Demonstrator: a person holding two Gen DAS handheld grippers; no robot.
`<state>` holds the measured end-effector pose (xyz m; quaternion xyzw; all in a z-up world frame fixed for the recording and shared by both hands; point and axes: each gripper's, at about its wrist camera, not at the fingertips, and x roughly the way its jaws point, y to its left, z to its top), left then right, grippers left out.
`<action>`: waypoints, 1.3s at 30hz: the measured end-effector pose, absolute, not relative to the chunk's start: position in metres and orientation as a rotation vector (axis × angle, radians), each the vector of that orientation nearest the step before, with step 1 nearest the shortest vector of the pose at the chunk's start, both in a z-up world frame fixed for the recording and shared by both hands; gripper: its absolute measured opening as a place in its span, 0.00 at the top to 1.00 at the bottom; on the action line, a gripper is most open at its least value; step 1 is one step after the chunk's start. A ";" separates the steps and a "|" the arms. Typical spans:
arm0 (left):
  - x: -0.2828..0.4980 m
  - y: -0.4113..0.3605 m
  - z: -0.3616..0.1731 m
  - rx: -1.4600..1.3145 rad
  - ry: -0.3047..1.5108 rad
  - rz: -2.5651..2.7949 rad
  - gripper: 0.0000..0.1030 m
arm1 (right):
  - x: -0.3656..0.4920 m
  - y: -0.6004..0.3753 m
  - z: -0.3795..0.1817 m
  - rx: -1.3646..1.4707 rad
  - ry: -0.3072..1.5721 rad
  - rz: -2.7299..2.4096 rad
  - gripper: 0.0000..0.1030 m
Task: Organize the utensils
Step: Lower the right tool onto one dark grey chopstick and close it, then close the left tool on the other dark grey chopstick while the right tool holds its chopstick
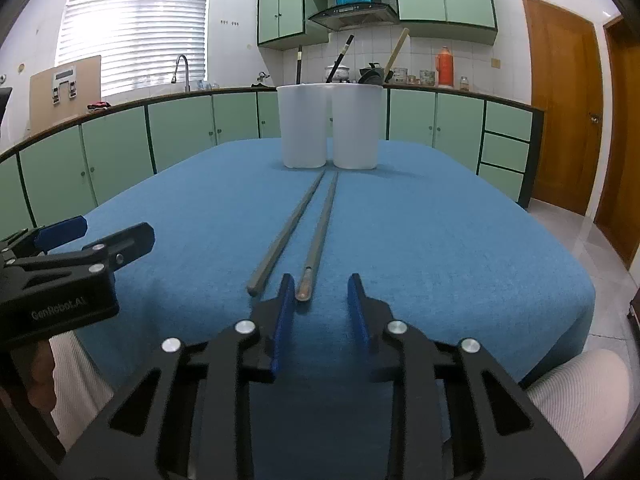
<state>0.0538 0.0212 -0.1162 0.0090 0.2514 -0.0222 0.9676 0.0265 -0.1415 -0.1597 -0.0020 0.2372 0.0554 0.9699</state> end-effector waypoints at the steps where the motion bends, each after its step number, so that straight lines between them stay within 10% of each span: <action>1: 0.054 0.021 -0.117 0.016 0.509 -0.045 0.06 | 0.027 -0.141 -0.160 -0.004 0.476 0.111 0.79; 39: 0.051 -0.027 -0.120 0.013 0.516 -0.167 0.09 | 0.013 -0.181 -0.158 0.079 0.422 -0.005 0.93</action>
